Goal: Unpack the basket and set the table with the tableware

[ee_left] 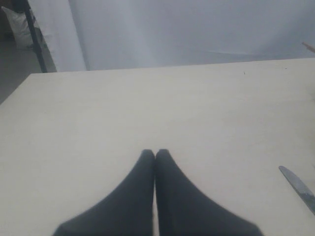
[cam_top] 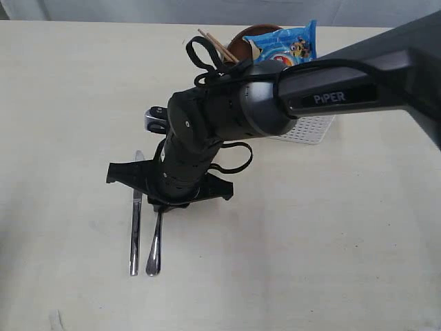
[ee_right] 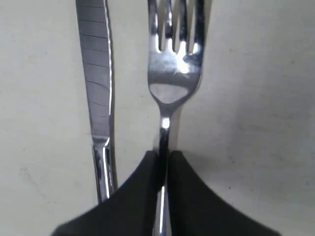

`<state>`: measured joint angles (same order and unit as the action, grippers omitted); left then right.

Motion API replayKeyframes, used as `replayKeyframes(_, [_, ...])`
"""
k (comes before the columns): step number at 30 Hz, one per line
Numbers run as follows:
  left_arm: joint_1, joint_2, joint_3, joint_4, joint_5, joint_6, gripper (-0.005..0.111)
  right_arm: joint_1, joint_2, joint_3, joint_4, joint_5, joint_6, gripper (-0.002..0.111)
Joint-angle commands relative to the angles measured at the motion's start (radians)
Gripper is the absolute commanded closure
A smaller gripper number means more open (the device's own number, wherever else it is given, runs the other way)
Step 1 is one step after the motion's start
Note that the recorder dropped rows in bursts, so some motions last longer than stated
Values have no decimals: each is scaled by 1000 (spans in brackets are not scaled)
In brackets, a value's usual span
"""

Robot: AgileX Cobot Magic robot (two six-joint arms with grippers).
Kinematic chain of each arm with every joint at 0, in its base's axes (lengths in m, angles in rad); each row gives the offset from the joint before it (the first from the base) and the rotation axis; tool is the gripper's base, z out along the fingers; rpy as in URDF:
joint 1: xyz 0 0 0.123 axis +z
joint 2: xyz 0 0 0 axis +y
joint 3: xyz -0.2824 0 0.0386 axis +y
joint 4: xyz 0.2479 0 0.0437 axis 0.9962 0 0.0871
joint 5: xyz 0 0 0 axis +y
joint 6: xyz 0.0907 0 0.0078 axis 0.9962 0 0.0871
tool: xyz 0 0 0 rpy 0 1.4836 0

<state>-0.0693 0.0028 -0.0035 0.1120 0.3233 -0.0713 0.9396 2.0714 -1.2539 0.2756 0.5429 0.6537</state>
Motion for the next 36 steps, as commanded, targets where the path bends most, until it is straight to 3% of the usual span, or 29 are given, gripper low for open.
replayKeyframes(1, [2,-3,3,-12,-1,4,107,7,15,15,0,22,-20,81])
replayKeyframes(5, [2,-3,3,-12,-1,4,107,7,14,-9,-23,60,-37,60])
replayKeyframes(13, [2,-3,3,-12,-1,4,107,7,-38,-109,-166,194,-26,61])
replayKeyframes(20, [2,-3,3,-12,-1,4,107,116,-76,-137,-191,193,-93,61])
replayKeyframes(25, [2,-3,3,-12,-1,4,107,124,-5,-161,-181,195,-106,61])
replayKeyframes(36, [2,-3,3,-12,-1,4,107,120,126,-436,-258,423,-144,61])
